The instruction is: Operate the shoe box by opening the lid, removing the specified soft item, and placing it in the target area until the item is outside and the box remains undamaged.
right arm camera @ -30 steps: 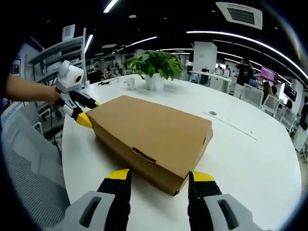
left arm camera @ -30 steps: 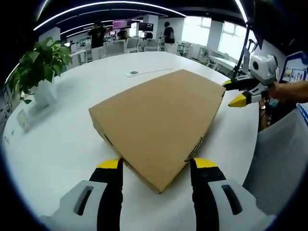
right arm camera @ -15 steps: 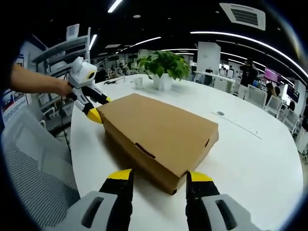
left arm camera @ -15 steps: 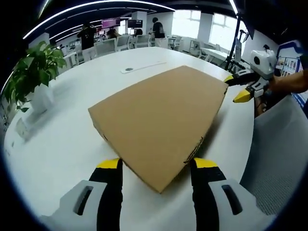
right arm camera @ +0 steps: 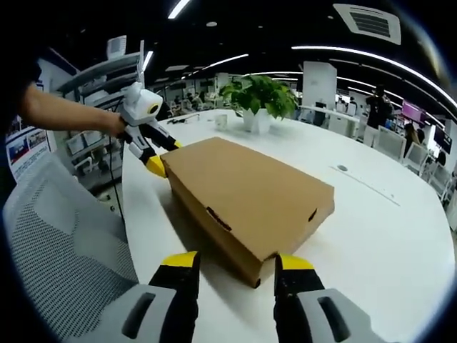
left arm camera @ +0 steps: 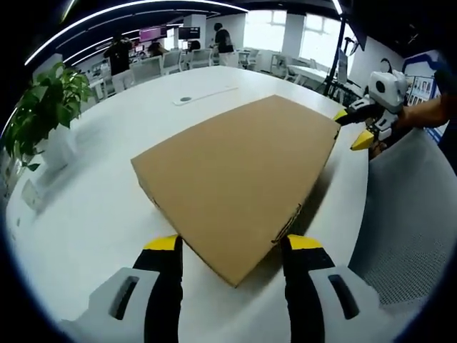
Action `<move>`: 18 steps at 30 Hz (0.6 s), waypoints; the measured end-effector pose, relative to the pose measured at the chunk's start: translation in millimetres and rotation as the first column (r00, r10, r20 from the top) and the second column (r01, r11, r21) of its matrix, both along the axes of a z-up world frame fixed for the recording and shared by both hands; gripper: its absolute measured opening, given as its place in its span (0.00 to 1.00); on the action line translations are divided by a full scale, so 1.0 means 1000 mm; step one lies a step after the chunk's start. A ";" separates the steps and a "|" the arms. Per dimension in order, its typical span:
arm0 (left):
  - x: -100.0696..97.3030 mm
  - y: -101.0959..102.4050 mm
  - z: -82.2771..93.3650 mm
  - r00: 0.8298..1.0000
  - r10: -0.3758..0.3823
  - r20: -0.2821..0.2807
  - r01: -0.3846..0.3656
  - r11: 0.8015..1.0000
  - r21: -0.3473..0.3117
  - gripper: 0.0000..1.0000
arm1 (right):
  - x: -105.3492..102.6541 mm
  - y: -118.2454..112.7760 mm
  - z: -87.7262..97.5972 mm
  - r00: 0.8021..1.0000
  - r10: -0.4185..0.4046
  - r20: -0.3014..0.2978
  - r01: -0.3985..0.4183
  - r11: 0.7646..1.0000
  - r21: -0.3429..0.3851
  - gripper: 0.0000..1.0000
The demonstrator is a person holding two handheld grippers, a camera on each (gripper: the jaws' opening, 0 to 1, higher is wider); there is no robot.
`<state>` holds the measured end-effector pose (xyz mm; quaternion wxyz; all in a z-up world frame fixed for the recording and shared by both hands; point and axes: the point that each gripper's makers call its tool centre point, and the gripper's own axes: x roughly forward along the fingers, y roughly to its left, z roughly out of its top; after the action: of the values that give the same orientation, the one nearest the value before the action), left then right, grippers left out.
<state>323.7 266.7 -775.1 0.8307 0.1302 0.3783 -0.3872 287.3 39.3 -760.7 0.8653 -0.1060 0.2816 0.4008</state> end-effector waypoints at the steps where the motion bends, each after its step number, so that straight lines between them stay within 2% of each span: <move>1: 0.000 0.000 0.000 1.000 0.000 0.000 0.000 1.000 -0.001 0.57 | 0.000 0.000 0.000 1.000 0.002 0.000 -0.002 1.000 0.000 0.37; 8: -0.002 0.004 -0.001 1.000 0.000 0.009 0.000 1.000 0.003 0.57 | -0.005 0.001 -0.002 0.999 0.037 0.018 -0.036 0.999 -0.008 0.36; 12: -0.003 0.005 -0.002 1.000 0.013 0.015 -0.013 1.000 0.021 0.55 | -0.002 -0.004 -0.003 0.998 0.041 0.040 -0.040 0.999 -0.005 0.28; 14: -0.005 0.008 -0.004 1.000 0.007 0.029 -0.008 0.999 0.041 0.53 | 0.000 -0.005 -0.003 0.998 0.045 0.052 -0.044 0.999 -0.018 0.25; 18: -0.009 0.013 -0.007 0.999 0.036 0.022 -0.036 0.999 0.036 0.46 | 0.000 -0.004 -0.003 0.998 0.038 0.051 -0.038 0.999 -0.001 0.26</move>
<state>314.8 280.0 -781.9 0.8390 0.1425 0.3786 -0.3638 286.8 35.6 -764.0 0.8645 -0.1217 0.2573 0.4143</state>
